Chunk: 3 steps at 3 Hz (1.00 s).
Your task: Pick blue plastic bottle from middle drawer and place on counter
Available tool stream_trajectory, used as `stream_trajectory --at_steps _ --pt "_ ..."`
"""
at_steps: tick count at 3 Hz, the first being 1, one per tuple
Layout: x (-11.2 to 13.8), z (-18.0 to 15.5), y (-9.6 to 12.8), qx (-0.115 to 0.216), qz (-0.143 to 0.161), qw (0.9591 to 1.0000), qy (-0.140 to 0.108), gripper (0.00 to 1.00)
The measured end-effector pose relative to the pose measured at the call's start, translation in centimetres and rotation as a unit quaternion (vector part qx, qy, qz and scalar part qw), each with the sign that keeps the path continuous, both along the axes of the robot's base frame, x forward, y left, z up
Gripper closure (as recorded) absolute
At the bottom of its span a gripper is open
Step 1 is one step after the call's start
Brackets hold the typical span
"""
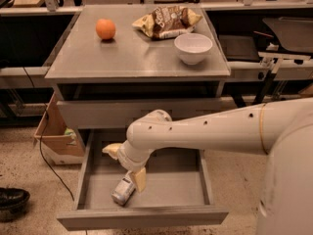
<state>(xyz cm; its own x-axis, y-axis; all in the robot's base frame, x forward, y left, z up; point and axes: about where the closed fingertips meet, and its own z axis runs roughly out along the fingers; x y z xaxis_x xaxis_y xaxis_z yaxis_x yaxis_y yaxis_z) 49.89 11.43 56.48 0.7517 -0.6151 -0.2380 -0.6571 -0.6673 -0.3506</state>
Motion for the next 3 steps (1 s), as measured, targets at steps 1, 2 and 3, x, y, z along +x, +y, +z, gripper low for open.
stream_trajectory --at_steps 1,2,3 --pt "3.1 -2.5 2.3 -0.001 0.026 0.9991 -0.033 0.0" --pt "5.9 -5.4 3.3 -0.012 0.042 0.9978 -0.05 0.0" --pt "8.3 -8.8 2.9 -0.029 0.042 0.9975 -0.049 0.0"
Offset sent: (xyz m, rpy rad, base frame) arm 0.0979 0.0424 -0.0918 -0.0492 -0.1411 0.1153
